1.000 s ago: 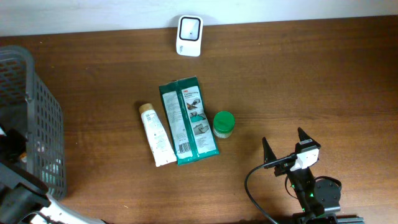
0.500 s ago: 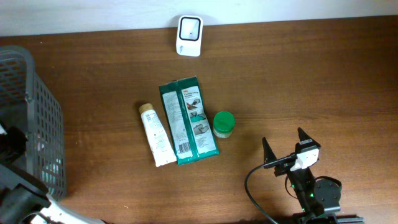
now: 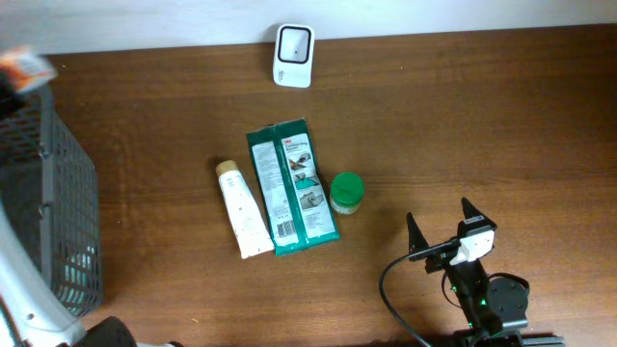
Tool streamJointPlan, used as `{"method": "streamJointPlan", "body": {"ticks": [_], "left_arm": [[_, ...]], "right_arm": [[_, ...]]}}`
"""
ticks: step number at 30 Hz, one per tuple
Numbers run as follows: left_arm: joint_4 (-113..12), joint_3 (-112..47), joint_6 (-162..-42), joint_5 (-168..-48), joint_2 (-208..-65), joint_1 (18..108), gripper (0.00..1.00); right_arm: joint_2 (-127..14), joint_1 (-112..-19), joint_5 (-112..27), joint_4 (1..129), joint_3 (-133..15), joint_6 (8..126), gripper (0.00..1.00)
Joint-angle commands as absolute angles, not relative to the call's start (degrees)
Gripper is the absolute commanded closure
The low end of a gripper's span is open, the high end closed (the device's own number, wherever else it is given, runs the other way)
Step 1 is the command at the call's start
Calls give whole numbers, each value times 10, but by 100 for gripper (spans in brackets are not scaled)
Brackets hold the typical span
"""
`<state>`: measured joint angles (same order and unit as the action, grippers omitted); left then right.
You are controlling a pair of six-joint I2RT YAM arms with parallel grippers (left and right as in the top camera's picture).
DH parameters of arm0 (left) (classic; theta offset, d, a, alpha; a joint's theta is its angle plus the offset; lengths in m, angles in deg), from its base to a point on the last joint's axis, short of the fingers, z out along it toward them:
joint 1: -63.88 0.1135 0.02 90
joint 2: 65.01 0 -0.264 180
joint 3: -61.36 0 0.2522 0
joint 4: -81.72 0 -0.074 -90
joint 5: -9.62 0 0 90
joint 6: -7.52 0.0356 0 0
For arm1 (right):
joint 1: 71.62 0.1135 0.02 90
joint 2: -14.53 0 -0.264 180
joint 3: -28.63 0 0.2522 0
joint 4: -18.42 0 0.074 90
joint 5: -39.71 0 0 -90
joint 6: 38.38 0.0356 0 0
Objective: Scan the item barcode
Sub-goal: 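Place the small orange tissue pack right of the glove pack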
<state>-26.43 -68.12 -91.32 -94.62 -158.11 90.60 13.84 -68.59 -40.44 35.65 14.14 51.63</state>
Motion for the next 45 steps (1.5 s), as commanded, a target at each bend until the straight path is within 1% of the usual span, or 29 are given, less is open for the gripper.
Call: {"method": "streamJointPlan", "body": {"ticks": [1, 5, 7, 8, 16, 19, 21, 22, 23, 24, 25, 27, 28, 31, 33, 36, 37, 41, 42, 43, 45], "left_arm": [[-254, -640, -893, -956, -1586, 757, 100], [-266, -560, -891, -935, -1639, 601, 100], [-297, -533, -891, -935, -1676, 550, 100], [-310, -529, -894, -935, -1694, 532, 100], [-439, -529, -1031, -935, -1843, 394, 100], [-455, -529, -1073, -935, -1878, 372, 100], [-452, -529, -1073, -935, -1883, 364, 100], [-453, -529, -1073, -935, -1883, 359, 94], [-453, -529, -1073, -935, -1883, 356, 82], [-453, -529, -1073, -935, -1883, 351, 66], [-451, -529, -1073, -935, -1883, 350, 55], [-446, -532, -1064, -944, -1872, 355, 54], [-444, -539, -1046, -943, -1846, 371, 50], [-414, -555, -1006, -941, -1780, 416, 48], [-381, -573, -976, -941, -1718, 467, 46], [-338, -576, -898, -941, -1610, 564, 37], [-333, -576, -890, -941, -1590, 590, 35], [-283, -576, -890, -941, -1489, 798, 35], [-266, -576, -891, -941, -1484, 846, 34], [-239, -575, -908, -941, -1487, 912, 34], [-201, -574, -949, -941, -1498, 997, 34]], "right_arm": [[142, -690, -400, 358, 146, 516, 2], [142, -690, -400, 358, 146, 516, 2], [142, -690, -400, 358, 146, 516, 2], [142, -690, -400, 358, 146, 516, 2], [142, -690, -400, 358, 146, 516, 2], [142, -690, -400, 358, 146, 516, 2], [142, -690, -400, 358, 146, 516, 2], [142, -690, -400, 358, 146, 516, 2], [142, -690, -400, 358, 146, 516, 2], [142, -690, -400, 358, 146, 516, 2], [142, -690, -400, 358, 146, 516, 2], [142, -690, -400, 358, 146, 516, 2], [142, -690, -400, 358, 146, 516, 2], [142, -690, -400, 358, 146, 516, 2], [142, -690, -400, 358, 146, 516, 2], [142, -690, -400, 358, 146, 516, 2], [142, -690, -400, 358, 146, 516, 2], [142, -690, -400, 358, 146, 516, 2], [142, -690, -400, 358, 146, 516, 2], [142, -690, -400, 358, 146, 516, 2], [142, -690, -400, 358, 146, 516, 2]]}}
